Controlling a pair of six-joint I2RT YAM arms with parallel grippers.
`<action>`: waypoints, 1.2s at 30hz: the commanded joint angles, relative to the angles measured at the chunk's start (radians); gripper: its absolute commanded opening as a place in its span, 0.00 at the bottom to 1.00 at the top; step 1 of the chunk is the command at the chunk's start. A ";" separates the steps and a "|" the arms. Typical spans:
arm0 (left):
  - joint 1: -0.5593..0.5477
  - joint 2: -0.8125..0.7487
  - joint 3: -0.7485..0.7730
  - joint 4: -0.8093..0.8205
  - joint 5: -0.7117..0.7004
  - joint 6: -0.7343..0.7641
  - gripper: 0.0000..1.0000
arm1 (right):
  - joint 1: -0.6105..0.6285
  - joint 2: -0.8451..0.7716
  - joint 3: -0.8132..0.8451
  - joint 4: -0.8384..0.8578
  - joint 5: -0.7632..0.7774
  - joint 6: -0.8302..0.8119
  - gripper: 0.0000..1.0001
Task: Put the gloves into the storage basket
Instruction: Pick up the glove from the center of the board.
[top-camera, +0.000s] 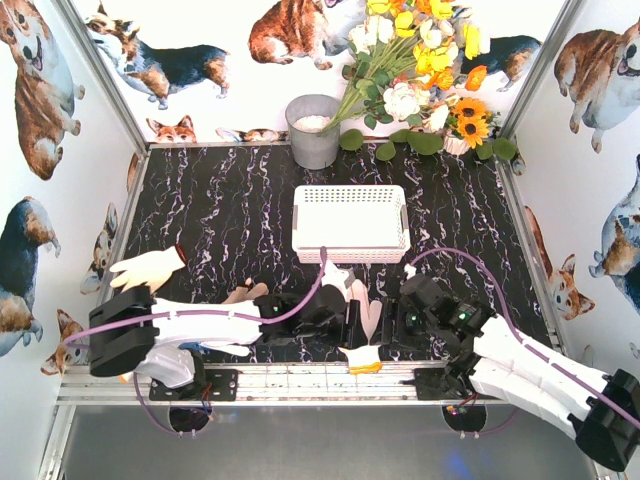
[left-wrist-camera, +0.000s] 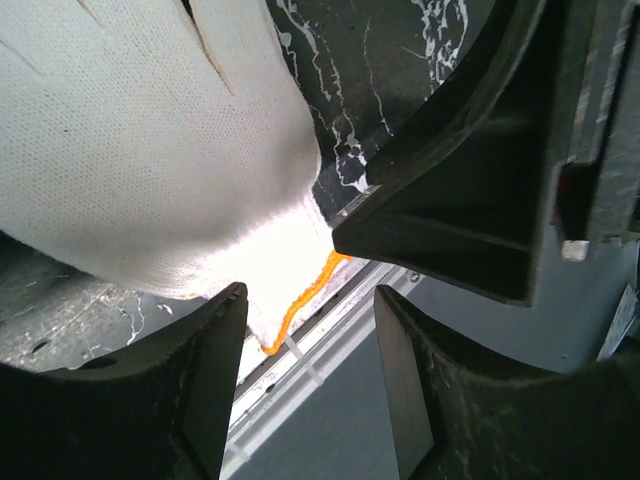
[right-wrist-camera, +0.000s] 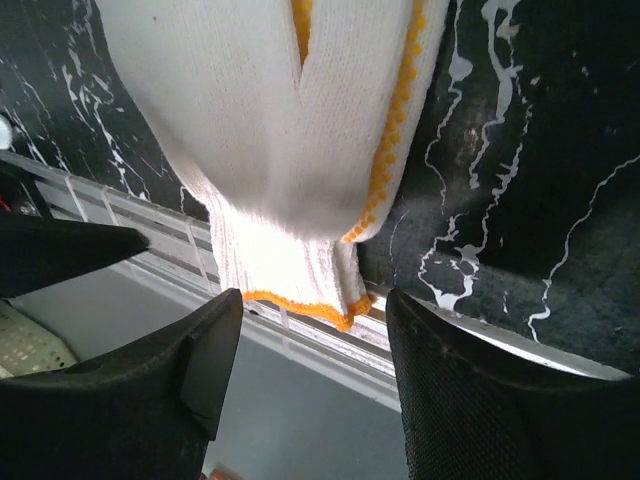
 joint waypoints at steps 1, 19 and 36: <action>0.000 0.058 0.027 0.084 0.031 0.021 0.47 | -0.061 0.000 -0.001 0.087 -0.088 -0.068 0.62; 0.018 0.191 -0.058 0.203 0.122 0.058 0.32 | -0.084 -0.036 -0.166 0.274 -0.151 0.044 0.63; 0.021 0.188 -0.092 0.163 0.109 0.030 0.30 | -0.084 -0.143 -0.329 0.387 -0.279 0.175 0.59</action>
